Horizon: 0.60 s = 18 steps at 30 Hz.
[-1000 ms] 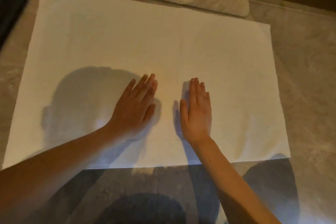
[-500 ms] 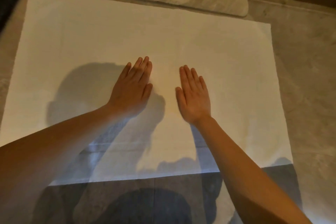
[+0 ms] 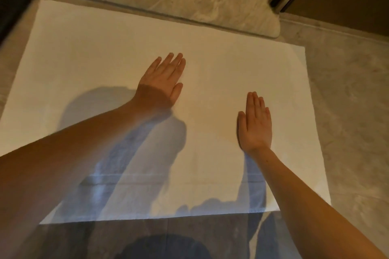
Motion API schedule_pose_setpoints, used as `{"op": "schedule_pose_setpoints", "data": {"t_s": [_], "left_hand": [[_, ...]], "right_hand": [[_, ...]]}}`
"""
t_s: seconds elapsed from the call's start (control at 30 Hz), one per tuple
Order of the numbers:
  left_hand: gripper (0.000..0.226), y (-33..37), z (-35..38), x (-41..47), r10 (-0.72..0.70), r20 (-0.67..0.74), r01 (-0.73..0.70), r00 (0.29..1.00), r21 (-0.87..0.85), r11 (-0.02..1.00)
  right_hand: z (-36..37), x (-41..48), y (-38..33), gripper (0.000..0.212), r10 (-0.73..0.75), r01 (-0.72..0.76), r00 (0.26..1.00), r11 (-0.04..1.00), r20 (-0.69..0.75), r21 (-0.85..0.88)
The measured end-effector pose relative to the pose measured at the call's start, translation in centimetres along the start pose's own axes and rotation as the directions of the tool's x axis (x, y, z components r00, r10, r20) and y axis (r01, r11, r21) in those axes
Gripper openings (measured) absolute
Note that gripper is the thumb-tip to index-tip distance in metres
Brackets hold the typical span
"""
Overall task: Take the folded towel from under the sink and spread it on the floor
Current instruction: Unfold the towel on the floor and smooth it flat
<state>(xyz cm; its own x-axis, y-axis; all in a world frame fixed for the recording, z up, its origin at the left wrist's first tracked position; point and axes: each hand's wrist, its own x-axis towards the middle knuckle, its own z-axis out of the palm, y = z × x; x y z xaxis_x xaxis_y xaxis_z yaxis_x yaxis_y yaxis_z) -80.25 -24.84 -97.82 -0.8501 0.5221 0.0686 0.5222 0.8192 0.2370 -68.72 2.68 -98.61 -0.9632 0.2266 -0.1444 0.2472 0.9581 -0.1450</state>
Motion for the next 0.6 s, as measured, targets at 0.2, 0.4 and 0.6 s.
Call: {"op": "schedule_pose_setpoints", "data": {"t_s": [0.2, 0.4, 0.6], "left_hand": [[0.063, -2.0, 1.6, 2.2, -0.053, 0.107, 0.044, 0.993, 0.093, 0.995], [0.063, -1.7, 1.3, 1.6, -0.008, 0.0, 0.008, 1.0, 0.033, 0.999], [0.063, -1.9, 2.1, 2.2, -0.034, -0.011, 0.034, 0.999, 0.037, 0.999]], "right_hand": [[-0.7, 0.4, -1.7, 0.065, 0.053, -0.052, 0.999, 0.995, -0.007, 0.085], [-1.0, 6.3, -16.2, 0.058, -0.245, 0.258, 0.966, 0.935, -0.085, 0.242], [0.8, 10.7, -18.0, 0.055, -0.352, 0.336, 0.936, 0.891, -0.003, 0.305]]}}
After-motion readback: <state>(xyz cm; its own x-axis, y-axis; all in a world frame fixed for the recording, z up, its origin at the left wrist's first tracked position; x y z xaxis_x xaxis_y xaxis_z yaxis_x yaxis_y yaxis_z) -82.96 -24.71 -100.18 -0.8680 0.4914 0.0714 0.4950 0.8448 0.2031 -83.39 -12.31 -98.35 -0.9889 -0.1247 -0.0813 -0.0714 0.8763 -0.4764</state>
